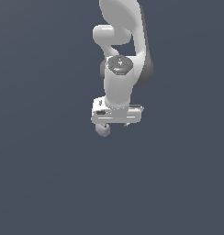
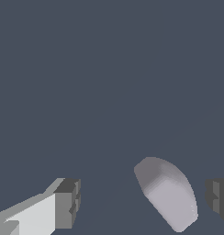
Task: Pick up the object and move it to a goal position.
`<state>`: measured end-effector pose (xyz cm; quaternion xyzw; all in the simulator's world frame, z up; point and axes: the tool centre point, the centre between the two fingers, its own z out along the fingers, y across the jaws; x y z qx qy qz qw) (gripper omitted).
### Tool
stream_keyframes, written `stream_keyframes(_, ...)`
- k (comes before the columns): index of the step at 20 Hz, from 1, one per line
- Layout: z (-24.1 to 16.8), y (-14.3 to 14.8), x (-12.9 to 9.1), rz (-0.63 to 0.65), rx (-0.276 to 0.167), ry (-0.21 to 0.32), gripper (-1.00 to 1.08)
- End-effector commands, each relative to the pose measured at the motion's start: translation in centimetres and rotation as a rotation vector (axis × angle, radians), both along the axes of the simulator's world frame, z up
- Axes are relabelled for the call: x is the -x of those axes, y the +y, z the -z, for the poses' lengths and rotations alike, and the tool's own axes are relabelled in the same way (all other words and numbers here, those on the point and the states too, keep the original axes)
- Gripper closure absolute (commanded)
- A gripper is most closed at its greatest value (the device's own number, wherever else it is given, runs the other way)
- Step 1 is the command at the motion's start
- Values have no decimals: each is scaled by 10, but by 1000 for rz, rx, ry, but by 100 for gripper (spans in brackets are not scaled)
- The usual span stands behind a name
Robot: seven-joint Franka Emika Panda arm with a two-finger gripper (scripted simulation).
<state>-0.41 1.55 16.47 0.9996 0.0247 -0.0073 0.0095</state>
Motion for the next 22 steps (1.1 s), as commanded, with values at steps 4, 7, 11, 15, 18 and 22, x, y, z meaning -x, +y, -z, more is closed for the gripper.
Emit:
stream_keyframes(4, -4, -7, -2, 11, 3, -3, -92)
stream_keyframes(7, -14, -24, -5, 39, 12, -11, -92)
stream_keyframes(11, -18, -30, -6, 52, 15, -14, -92)
stream_keyframes(15, -16, -30, -5, 38, 14, -13, -92)
stream_keyframes(18, -13, -32, -4, 18, 14, -12, -92)
stream_keyframes(22, -8, -35, 0, -27, 11, -11, -92)
